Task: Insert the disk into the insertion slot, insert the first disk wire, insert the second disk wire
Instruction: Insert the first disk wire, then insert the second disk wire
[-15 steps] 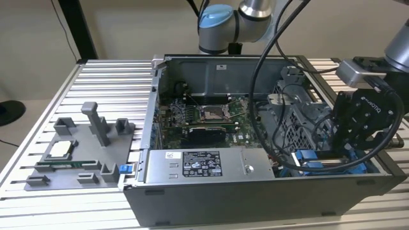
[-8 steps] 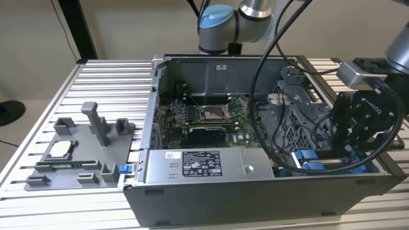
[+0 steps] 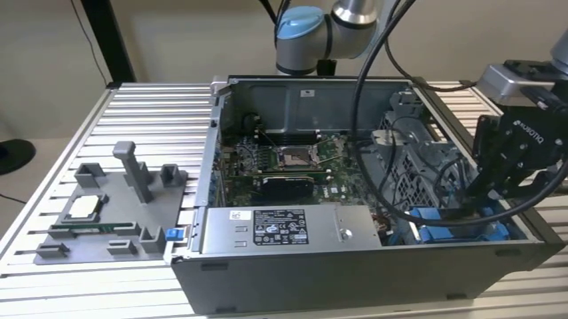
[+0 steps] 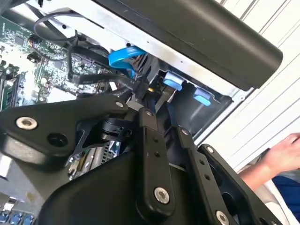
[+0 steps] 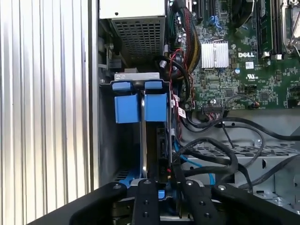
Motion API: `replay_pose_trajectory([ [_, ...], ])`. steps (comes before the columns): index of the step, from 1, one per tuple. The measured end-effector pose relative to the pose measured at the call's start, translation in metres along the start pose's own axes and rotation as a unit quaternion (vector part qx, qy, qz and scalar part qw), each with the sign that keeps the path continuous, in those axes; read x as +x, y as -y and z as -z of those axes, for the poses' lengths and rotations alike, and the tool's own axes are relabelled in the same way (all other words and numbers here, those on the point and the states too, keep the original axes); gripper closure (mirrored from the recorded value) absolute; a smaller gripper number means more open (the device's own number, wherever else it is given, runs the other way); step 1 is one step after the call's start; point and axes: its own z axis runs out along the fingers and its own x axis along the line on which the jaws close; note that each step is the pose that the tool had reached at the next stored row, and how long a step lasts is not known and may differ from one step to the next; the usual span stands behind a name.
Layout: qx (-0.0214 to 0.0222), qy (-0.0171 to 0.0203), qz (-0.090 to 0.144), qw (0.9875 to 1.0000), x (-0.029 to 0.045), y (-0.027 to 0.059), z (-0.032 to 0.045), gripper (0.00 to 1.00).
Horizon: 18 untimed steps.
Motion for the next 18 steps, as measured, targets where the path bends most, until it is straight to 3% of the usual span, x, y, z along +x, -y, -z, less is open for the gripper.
replay_pose_trajectory([
  [7,0.0000,0.0001,0.000,1.0000,0.0011,-0.0030,0.0282,1.00],
  [10,-0.0004,-0.0003,0.000,1.0000,0.0010,-0.0010,0.0289,1.00],
  [18,-0.0119,-0.0008,0.000,0.9999,-0.0004,0.0228,0.0307,1.00],
])
